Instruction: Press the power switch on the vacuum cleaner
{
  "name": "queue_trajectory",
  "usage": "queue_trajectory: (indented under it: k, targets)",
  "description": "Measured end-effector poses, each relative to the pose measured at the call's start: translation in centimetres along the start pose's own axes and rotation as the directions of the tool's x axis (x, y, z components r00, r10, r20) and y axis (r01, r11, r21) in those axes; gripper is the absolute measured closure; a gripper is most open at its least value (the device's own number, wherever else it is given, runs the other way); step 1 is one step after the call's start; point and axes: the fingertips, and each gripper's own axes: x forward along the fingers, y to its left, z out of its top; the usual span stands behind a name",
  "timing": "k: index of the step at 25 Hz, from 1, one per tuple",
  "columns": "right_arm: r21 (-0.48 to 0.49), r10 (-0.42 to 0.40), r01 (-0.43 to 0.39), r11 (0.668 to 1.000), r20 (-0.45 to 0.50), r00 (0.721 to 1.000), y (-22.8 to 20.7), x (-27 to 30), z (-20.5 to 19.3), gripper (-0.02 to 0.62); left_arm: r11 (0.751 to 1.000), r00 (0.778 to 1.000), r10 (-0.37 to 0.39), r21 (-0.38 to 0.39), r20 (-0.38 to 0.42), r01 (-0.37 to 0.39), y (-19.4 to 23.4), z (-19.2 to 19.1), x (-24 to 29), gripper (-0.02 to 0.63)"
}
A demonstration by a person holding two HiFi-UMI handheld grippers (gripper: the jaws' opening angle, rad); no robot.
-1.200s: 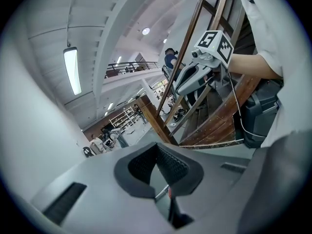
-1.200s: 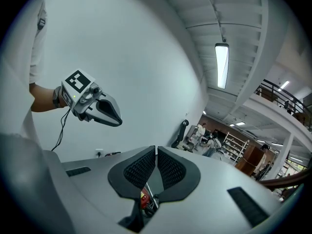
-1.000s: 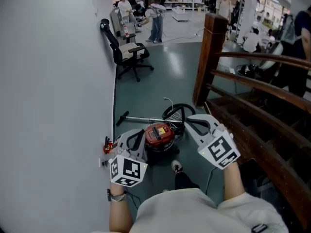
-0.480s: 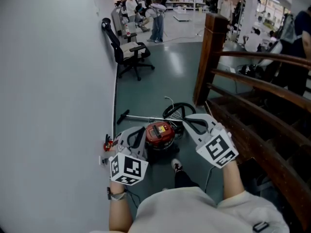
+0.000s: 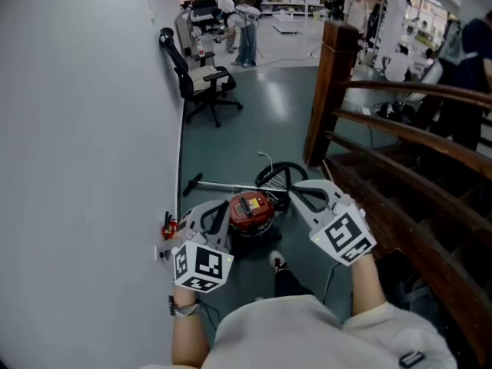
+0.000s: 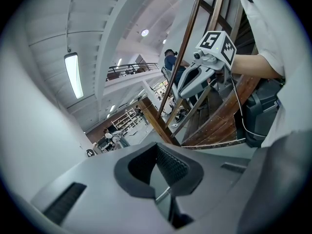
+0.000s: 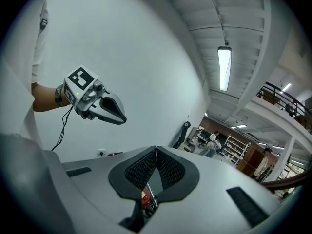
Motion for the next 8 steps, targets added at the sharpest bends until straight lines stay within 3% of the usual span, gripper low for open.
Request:
queue_trajectory:
  k: [8]
  targets:
    - [0.002, 0.005, -0.005, 1.0, -0.002, 1.0, 0.16, -0.06, -0.35, 0.565, 1.0, 1.0, 0.0, -0.005, -0.004, 0.0, -0.27, -0.11, 0.14, 0.607]
